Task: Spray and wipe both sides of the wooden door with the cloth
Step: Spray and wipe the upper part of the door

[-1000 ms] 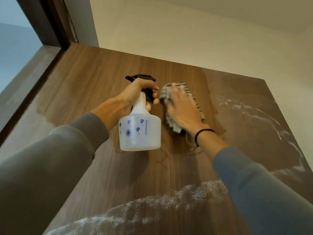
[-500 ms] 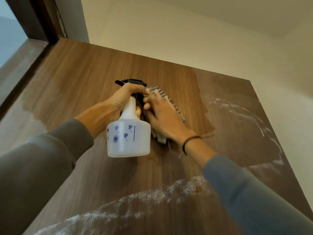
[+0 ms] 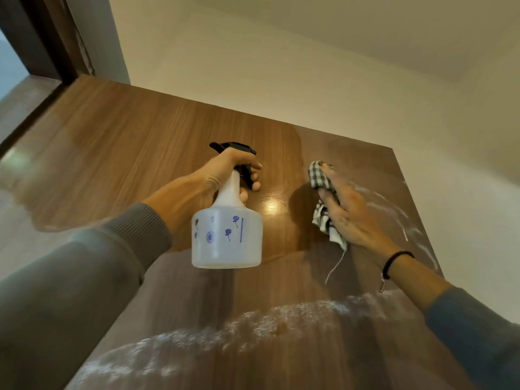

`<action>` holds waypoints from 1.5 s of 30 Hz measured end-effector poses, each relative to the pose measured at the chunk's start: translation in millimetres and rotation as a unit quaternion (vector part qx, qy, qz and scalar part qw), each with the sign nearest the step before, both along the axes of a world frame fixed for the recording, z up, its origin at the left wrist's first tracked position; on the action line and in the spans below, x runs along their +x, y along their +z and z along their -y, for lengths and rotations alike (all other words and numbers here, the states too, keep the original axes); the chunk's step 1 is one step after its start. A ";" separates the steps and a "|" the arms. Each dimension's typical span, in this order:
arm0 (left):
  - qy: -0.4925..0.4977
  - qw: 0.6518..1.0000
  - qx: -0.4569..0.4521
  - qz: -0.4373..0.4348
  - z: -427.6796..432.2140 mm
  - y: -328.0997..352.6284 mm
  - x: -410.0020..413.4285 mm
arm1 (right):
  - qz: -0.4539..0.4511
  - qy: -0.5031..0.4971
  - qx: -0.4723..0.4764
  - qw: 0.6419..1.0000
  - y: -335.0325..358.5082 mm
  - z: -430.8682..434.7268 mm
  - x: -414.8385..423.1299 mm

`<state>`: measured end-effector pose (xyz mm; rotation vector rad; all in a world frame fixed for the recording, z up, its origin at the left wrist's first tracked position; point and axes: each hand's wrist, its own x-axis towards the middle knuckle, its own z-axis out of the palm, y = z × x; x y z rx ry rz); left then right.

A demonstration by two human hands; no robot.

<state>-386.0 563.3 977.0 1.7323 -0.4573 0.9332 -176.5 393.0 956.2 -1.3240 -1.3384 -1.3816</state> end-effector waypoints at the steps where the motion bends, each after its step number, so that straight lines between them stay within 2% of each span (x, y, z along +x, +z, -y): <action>1: -0.003 1.000 -0.004 0.002 8.4 0.4 7.2 | -0.011 0.014 0.008 1.000 4.7 5.4 0.2; 5: -0.013 1.000 -0.010 0.017 40.3 -0.2 34.9 | -0.041 0.095 0.034 0.994 21.1 25.7 4.7; 8: -0.020 0.999 -0.021 0.015 59.1 3.5 50.9 | -0.027 0.112 0.077 0.990 37.3 38.6 11.8; 12: 0.031 0.998 -0.049 0.039 76.7 17.8 75.6 | -0.025 0.121 0.134 0.983 57.0 59.8 21.0; 16: 0.058 0.996 -0.056 0.040 76.7 25.8 87.2 | -0.017 0.161 0.140 0.977 90.8 51.6 29.6; 19: 0.023 0.997 -0.056 0.057 68.1 29.3 81.7 | 0.015 0.096 0.090 0.991 100.9 21.7 26.8; 21: 0.009 0.997 -0.045 0.066 62.6 31.5 77.7 | 0.063 -0.028 0.013 0.998 89.9 -11.5 21.4; 23: 0.021 0.997 -0.036 0.070 57.5 35.5 78.1 | 0.125 -0.119 -0.071 0.982 76.6 -37.1 23.3; 25: 0.034 0.996 -0.021 0.074 51.4 41.6 80.2 | 0.160 -0.117 -0.091 0.976 84.3 -36.1 33.8; 26: 0.034 0.996 -0.015 0.076 48.0 44.1 81.2 | 0.147 -0.112 -0.073 0.980 94.3 -29.2 39.5; 30: 0.023 0.995 -0.018 0.091 37.2 51.8 79.5 | 0.003 -0.147 0.031 0.989 147.1 1.3 64.3; 33: 0.016 0.995 -0.013 0.093 30.6 50.9 77.8 | -0.039 -0.167 0.063 0.983 170.8 -13.6 53.7; 35: 0.009 0.996 -0.007 0.093 28.8 48.5 77.0 | -0.017 -0.169 0.052 0.984 176.3 -32.1 30.9; 37: 0.016 0.996 -0.004 0.089 36.8 51.5 75.6 | 0.055 -0.170 0.018 0.984 174.2 -47.8 3.9; 40: 0.120 0.987 0.030 0.100 51.4 57.2 77.6 | 0.161 -0.180 -0.079 0.967 165.4 -62.0 -20.4; 42: 0.118 0.986 0.010 0.120 55.6 53.8 78.9 | 0.173 -0.171 -0.111 0.964 165.3 -61.4 -20.3; 45: 0.061 0.991 0.005 0.115 46.2 46.1 81.6 | 0.155 -0.148 -0.083 0.973 172.4 -54.2 -8.1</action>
